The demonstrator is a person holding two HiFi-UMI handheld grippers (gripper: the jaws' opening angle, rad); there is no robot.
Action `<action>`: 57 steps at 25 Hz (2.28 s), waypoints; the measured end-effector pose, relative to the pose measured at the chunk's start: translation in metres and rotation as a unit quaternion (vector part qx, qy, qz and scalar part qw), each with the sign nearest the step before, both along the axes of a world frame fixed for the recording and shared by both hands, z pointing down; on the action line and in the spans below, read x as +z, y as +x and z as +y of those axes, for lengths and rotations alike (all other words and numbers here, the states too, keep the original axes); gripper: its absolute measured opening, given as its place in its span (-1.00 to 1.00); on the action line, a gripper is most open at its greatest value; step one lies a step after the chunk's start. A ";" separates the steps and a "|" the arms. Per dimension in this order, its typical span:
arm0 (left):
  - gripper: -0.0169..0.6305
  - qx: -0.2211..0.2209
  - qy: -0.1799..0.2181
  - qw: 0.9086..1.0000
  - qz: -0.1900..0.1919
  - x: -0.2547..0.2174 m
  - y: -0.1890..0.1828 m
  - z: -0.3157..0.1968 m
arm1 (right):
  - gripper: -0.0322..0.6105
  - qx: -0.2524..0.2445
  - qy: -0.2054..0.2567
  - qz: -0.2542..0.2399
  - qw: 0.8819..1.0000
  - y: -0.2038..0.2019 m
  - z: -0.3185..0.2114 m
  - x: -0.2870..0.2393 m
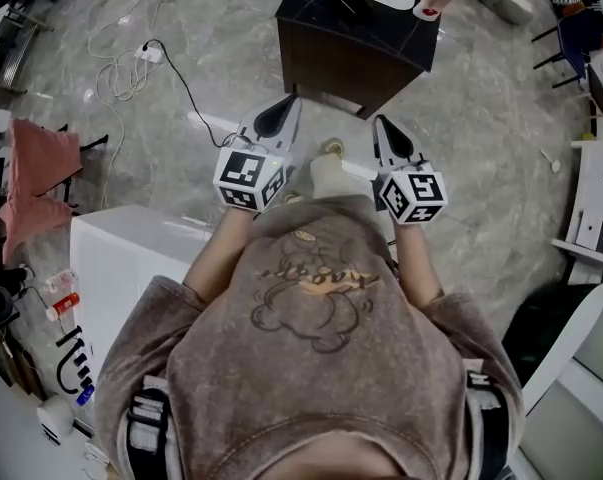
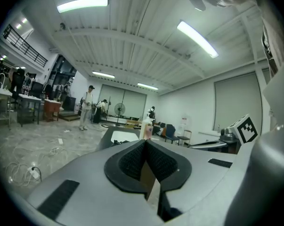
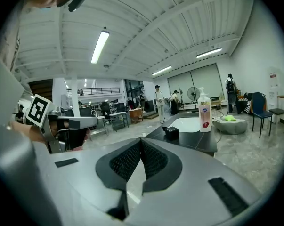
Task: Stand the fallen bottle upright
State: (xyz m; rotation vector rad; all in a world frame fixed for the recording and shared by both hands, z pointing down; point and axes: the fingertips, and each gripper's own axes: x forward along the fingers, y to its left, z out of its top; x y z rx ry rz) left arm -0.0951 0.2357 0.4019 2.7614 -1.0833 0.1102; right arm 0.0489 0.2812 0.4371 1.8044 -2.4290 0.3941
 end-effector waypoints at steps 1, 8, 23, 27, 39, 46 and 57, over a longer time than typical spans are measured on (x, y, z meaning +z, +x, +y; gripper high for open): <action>-0.89 0.001 0.002 1.000 0.001 -0.001 -0.001 -0.004 | -0.90 0.002 0.001 -0.001 1.000 -0.001 -0.004 0.000; -0.89 -0.009 0.004 1.000 0.005 0.002 -0.010 -0.033 | -0.91 -0.009 -0.002 -0.001 1.000 -0.013 -0.030 0.006; -0.89 -0.015 0.007 1.000 -0.001 0.007 0.001 -0.144 | -0.91 -0.013 0.006 -0.005 1.000 0.005 -0.143 0.009; -0.89 -0.014 -0.003 1.000 -0.002 0.008 0.008 -0.176 | -0.91 -0.020 -0.001 -0.008 1.000 0.009 -0.177 0.008; -0.89 -0.036 -0.008 0.999 0.004 -0.007 0.052 -0.281 | -0.91 -0.041 -0.017 -0.006 0.999 0.053 -0.282 -0.003; -0.89 -0.057 -0.006 0.998 0.004 -0.009 0.080 -0.337 | -0.91 -0.059 -0.014 -0.007 0.998 0.086 -0.344 -0.005; -0.89 -0.087 -0.007 0.996 -0.006 -0.005 0.094 -0.393 | -0.91 -0.087 -0.019 -0.019 0.996 0.109 -0.405 0.004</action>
